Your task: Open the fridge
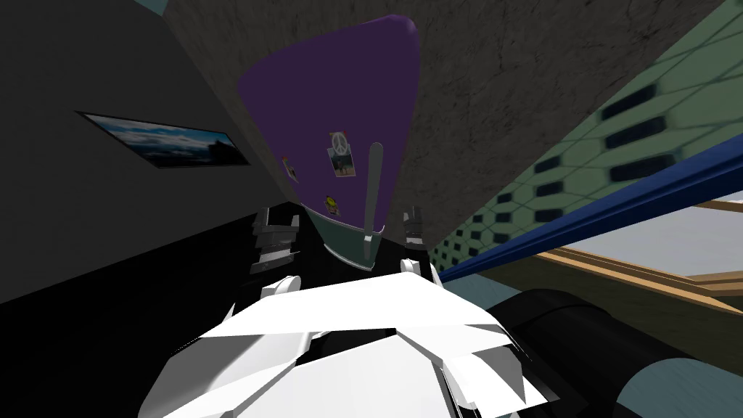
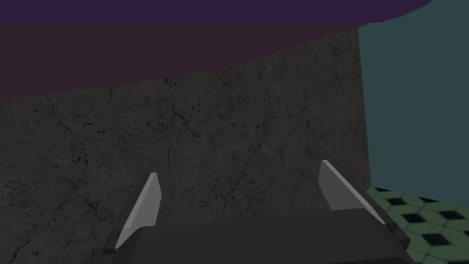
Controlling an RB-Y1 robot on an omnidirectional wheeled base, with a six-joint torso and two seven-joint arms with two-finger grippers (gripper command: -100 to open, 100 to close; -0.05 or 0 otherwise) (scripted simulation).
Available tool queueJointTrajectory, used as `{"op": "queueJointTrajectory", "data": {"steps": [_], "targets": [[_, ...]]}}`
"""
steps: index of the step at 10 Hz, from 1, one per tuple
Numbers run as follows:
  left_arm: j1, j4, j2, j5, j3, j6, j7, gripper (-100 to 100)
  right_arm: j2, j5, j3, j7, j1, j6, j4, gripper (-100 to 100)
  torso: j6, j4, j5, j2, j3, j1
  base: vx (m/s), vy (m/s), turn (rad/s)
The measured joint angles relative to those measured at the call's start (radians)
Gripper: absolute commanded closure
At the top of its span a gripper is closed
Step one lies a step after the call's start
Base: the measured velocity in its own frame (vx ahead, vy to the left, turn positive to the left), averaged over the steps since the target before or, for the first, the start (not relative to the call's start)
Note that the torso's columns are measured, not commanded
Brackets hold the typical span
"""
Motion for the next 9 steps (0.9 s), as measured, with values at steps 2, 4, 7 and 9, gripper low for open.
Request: {"op": "queueJointTrajectory", "data": {"steps": [2,4,7,9], "targets": [[0.000,0.000,0.000,0.000,0.000,0.000,0.000,0,0.000,0.000,0.000,0.000,0.000,0.000,0.000,0,0.000,0.105,0.000,0.104,-0.209,0.000,0.000,0.000,0.000],[0.000,0.000,0.000,0.000,0.000,0.000,0.000,0,0.000,0.000,0.000,0.000,0.000,0.000,0.000,0,0.000,0.248,0.000,0.248,-0.497,0.000,0.000,0.000,0.000],[0.000,0.000,0.000,0.000,0.000,0.000,0.000,0,0.000,0.000,0.000,0.000,0.000,0.000,0.000,0,0.000,0.470,0.000,0.470,-0.939,0.000,0.000,0.000,0.000],[0.000,0.000,0.000,0.000,0.000,0.000,0.000,0,0.000,0.000,0.000,0.000,0.000,0.000,0.000,0,0.000,0.617,0.000,0.618,-1.234,0.000,0.000,0.000,0.000]]}}
